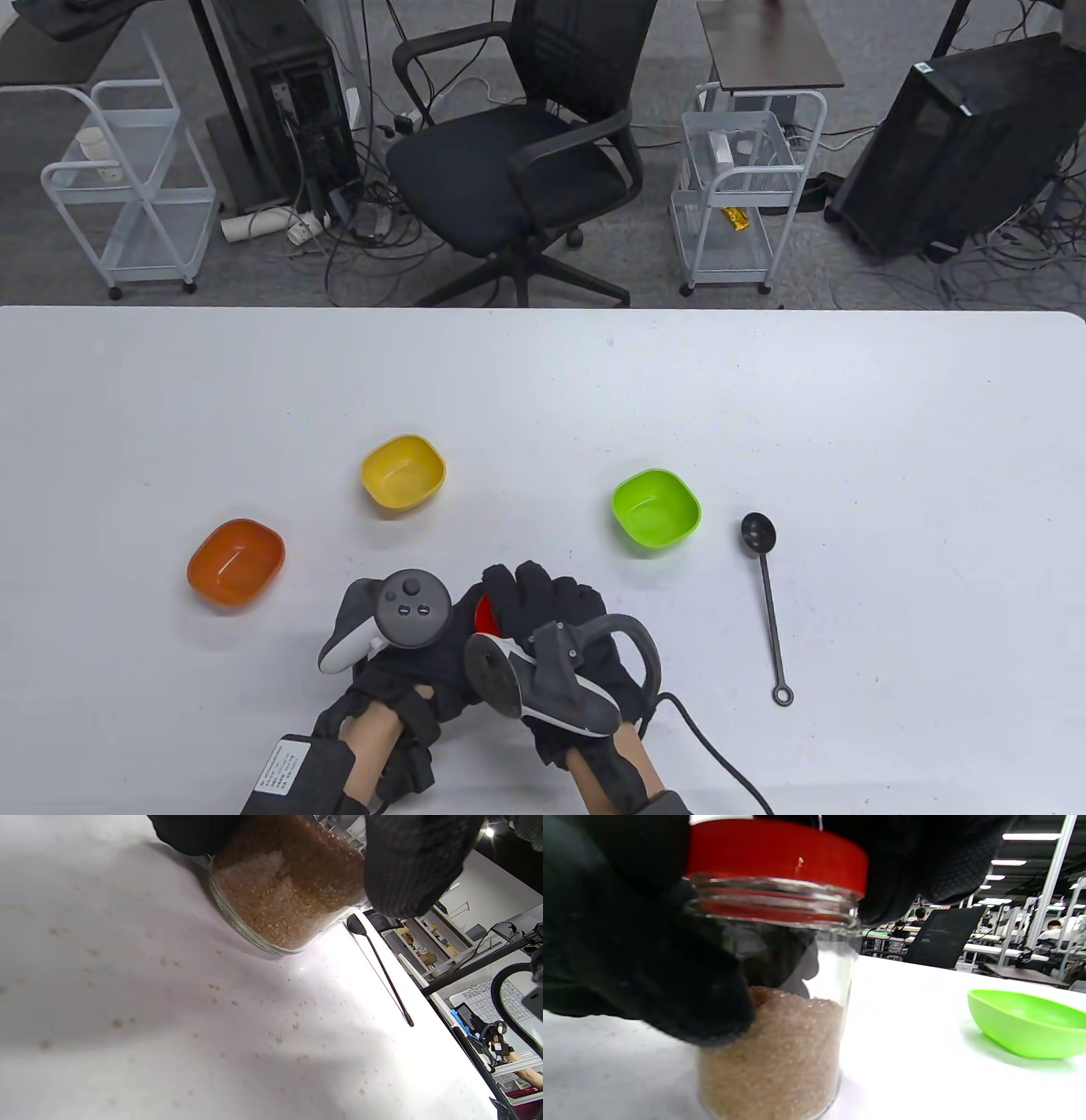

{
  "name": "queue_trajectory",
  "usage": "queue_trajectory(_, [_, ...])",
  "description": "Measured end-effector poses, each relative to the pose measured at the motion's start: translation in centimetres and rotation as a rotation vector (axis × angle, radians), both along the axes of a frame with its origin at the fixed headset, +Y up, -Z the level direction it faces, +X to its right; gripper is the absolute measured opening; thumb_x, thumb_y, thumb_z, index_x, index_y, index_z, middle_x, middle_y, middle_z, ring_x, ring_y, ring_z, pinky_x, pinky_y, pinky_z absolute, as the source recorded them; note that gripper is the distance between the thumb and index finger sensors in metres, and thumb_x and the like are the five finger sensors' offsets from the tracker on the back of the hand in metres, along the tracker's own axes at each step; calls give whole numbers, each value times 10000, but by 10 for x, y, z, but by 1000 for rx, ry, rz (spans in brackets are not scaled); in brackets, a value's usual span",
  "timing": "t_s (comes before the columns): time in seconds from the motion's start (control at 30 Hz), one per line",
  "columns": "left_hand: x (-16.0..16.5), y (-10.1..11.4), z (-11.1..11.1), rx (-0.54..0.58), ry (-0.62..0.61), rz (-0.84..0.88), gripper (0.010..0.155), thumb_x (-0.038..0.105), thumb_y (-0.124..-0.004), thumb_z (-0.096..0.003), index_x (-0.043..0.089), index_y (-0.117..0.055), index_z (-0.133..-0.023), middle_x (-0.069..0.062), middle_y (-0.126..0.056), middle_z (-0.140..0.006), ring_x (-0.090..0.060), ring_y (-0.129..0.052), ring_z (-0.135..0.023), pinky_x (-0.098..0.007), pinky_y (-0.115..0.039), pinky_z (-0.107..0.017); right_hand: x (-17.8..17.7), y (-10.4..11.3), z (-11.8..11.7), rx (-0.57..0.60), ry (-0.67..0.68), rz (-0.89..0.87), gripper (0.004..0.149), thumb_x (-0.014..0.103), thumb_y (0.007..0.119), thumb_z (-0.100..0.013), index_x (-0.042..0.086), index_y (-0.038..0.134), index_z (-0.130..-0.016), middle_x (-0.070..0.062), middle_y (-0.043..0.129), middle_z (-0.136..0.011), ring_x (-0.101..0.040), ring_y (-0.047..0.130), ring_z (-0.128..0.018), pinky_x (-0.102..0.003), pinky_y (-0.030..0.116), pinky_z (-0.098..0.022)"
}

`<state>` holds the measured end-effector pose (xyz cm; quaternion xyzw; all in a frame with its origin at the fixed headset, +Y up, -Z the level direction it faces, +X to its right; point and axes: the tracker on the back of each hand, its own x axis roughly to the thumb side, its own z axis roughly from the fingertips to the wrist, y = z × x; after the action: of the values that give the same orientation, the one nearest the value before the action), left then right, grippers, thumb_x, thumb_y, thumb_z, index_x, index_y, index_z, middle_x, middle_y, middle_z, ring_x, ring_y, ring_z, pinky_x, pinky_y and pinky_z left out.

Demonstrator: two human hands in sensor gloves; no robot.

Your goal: Scoop brown sugar granules from jar into dishes

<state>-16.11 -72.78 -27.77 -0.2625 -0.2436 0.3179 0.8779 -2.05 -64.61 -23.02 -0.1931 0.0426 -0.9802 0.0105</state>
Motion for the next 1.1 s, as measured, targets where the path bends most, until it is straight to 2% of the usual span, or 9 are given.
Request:
queue_trajectory(0.37, [0,0,0,-4,-1,3,1125,668,-926,-480,196,-191,-1190,-94,-431,-1272,-362,-587,-1214,-473,-637,-854,12,-1,-6,-165,149,-155,734,429,762,-520,150,469,-1133,-210,492,-1224,-561,630,-1006,-703,565,-747])
queue_trajectory(0.63, [-1,1,1,8,-9,14,1118,636,-926,-490,164,-193,-1189,-107,-426,-1269,-371,-576,-1213,-490,-619,-853,27,7,-6,-148,171,-293,734,448,746,-527,160,454,-1136,-202,481,-1228,-549,619,-1015,-702,553,-752])
queue_trajectory(0.8, [-10,12,6,98,-20,19,1154,616,-913,-501,97,-149,-1192,-149,-339,-1280,-413,-456,-1232,-566,-503,-857,51,13,-10,-55,78,-391,740,463,741,-527,154,454,-1135,-209,495,-1219,-546,639,-999,-697,564,-746])
queue_trajectory(0.97, [-22,29,13,256,-12,-73,1141,621,-917,-497,125,-167,-1199,-126,-291,-1297,-393,-414,-1254,-581,-463,-871,71,10,-17,5,-93,-354,752,456,746,-529,137,437,-1137,-226,480,-1210,-556,626,-991,-699,558,-739])
queue_trajectory(1.1, [-30,38,18,323,-8,-141,1114,622,-908,-498,134,-194,-1202,-127,-314,-1293,-388,-403,-1257,-599,-453,-865,82,0,-25,-52,-192,-282,766,448,766,-528,135,425,-1139,-232,469,-1205,-558,617,-992,-697,558,-737])
